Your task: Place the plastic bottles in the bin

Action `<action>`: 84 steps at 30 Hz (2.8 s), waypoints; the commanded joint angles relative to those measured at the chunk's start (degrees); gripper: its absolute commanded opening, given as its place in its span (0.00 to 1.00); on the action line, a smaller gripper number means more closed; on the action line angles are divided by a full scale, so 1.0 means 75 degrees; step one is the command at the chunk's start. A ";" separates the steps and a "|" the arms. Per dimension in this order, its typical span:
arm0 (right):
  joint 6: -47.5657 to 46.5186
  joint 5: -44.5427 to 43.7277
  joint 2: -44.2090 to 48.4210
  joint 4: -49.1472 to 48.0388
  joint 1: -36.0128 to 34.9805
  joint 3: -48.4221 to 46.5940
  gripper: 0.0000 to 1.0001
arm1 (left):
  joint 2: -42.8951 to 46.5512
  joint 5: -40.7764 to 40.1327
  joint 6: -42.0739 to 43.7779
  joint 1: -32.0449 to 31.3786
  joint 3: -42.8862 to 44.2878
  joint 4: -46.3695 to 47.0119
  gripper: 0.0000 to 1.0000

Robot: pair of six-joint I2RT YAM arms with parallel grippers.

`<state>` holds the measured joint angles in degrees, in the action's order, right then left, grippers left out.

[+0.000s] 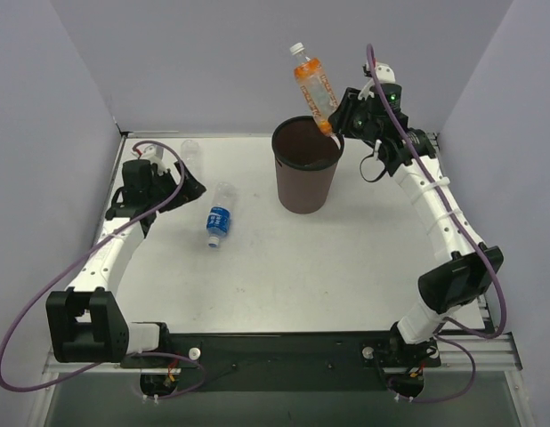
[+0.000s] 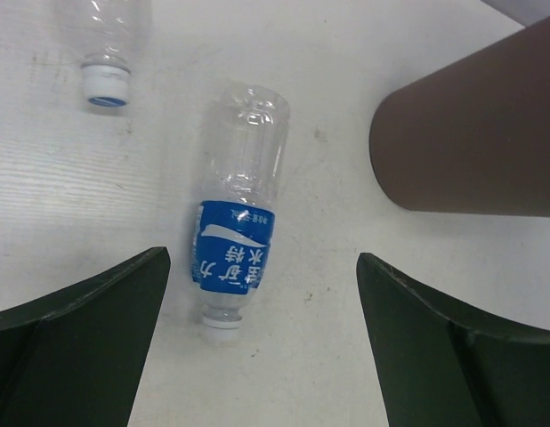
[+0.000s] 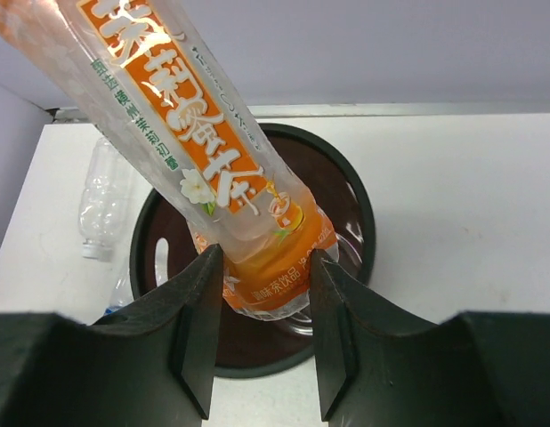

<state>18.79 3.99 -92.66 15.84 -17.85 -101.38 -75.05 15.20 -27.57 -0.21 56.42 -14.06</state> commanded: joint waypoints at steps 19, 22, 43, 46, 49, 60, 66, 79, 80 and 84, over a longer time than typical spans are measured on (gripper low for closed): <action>-0.0348 0.0746 -0.1357 -0.0975 -0.0468 0.0205 0.77 | 0.0713 -0.0175 0.0289 -0.0769 0.0118 -0.0726 0.97; -0.0454 0.0582 -0.1099 -0.0951 -0.0468 0.0311 0.81 | 0.0760 -0.0199 0.0336 -0.0781 0.0071 -0.0715 0.97; -0.1696 0.0442 -0.2000 0.0994 -0.1815 -0.2853 0.65 | 0.0092 -0.1077 0.0899 -0.1214 0.0399 -0.0914 0.97; -0.1603 0.0032 -0.2117 0.1309 -0.1897 -0.2783 0.62 | -0.0153 -0.1066 0.0934 -0.1226 0.0469 -0.0995 0.97; -0.1462 -0.0506 -0.2118 0.1872 -0.1921 -0.2736 0.64 | -0.0435 -0.1124 0.1074 -0.1285 0.0715 -0.1183 0.97; 0.0084 -0.1679 -0.1919 0.3289 -0.1933 -0.2361 0.52 | -0.0658 -0.1312 0.1215 -0.1390 0.0938 -0.1183 0.97; 0.0471 -0.1997 -0.1778 0.3677 -0.1944 -0.2337 0.41 | -0.0705 -0.1370 0.1157 -0.1449 0.0973 -0.1160 0.97; 0.0914 -0.0283 -0.1836 0.4603 -0.1419 -0.4083 0.06 | -0.0693 -0.1500 0.1204 -0.1519 0.0996 -0.1183 0.98; 0.1184 0.0341 -0.1918 0.4743 -0.0965 -0.4177 0.05 | -0.0705 -0.1500 0.1204 -0.1519 0.0996 -0.1195 0.97; 0.2299 0.2442 -0.2421 0.4850 -0.0059 -0.4224 0.00 | -0.0693 -0.1500 0.1169 -0.1554 0.1008 -0.1288 0.98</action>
<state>27.79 6.04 -109.16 48.75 -24.67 -131.83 -80.47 4.51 -19.03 -11.40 60.99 -23.46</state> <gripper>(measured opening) 0.318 0.975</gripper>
